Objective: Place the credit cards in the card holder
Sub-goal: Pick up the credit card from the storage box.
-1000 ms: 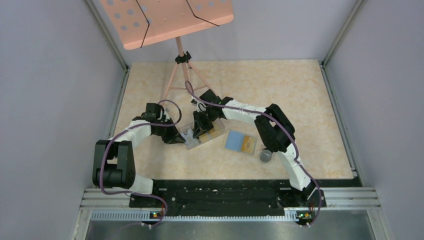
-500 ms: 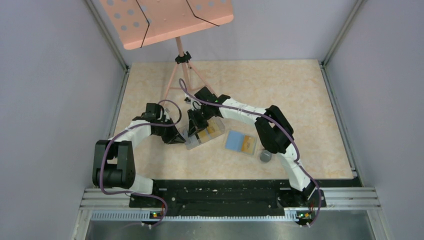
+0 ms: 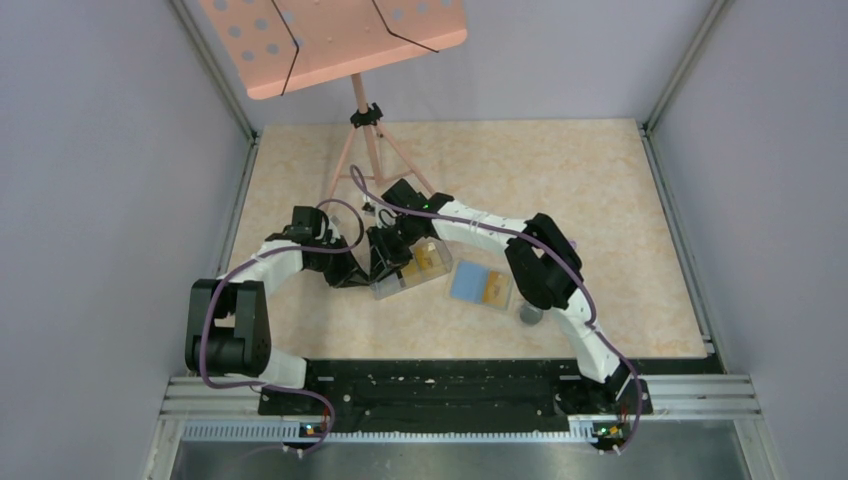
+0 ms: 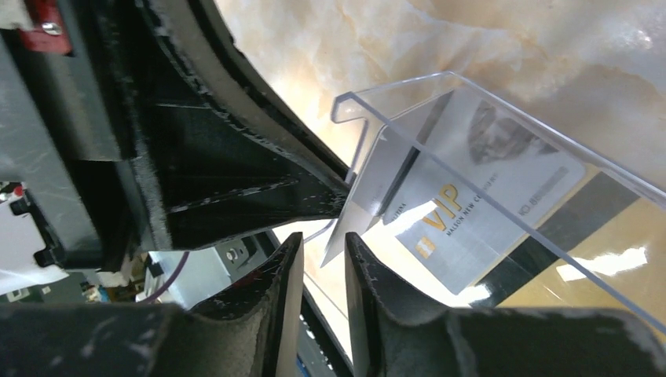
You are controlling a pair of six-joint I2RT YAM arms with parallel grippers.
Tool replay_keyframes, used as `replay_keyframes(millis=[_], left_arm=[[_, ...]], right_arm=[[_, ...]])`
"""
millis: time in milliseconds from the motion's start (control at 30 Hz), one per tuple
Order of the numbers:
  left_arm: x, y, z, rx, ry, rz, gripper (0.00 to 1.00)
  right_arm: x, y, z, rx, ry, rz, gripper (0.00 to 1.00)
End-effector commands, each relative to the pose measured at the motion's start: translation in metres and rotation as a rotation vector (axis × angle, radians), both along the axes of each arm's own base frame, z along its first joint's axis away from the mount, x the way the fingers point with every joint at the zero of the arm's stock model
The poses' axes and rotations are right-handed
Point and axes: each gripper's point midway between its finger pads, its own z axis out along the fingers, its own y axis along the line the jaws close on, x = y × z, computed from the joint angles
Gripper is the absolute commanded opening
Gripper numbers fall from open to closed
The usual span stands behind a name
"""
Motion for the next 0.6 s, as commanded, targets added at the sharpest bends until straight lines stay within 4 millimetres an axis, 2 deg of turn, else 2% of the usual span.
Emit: replay_keyframes(millis=[0, 100, 200, 233, 333, 367, 467, 567], left_arm=[[-0.038, 0.015, -0.04, 0.123, 0.138, -0.029, 0.0], [-0.038, 0.015, -0.04, 0.124, 0.135, -0.03, 0.0], [-0.037, 0.015, -0.039, 0.123, 0.135, -0.031, 0.0], [-0.037, 0.015, -0.039, 0.122, 0.135, -0.031, 0.0], [-0.037, 0.015, -0.038, 0.125, 0.134, -0.032, 0.0], [-0.037, 0.016, -0.038, 0.126, 0.132, -0.031, 0.0], [-0.037, 0.017, -0.035, 0.133, 0.125, -0.035, 0.0], [-0.033, 0.019, -0.028, 0.149, 0.096, -0.037, 0.0]], right_arm=[[0.001, 0.0, -0.005, -0.049, -0.035, 0.0, 0.3], [0.005, -0.004, -0.006, -0.085, -0.057, -0.015, 0.34], [0.006, -0.006, -0.009, -0.098, -0.06, -0.019, 0.34], [0.006, -0.006, -0.011, -0.1, -0.058, -0.019, 0.31], [0.006, -0.005, -0.015, -0.103, -0.049, -0.017, 0.05], [0.006, -0.005, -0.015, -0.102, -0.043, -0.017, 0.0], [0.008, -0.003, -0.009, -0.095, -0.058, -0.021, 0.0], [0.014, -0.004, 0.008, -0.075, -0.102, -0.032, 0.0]])
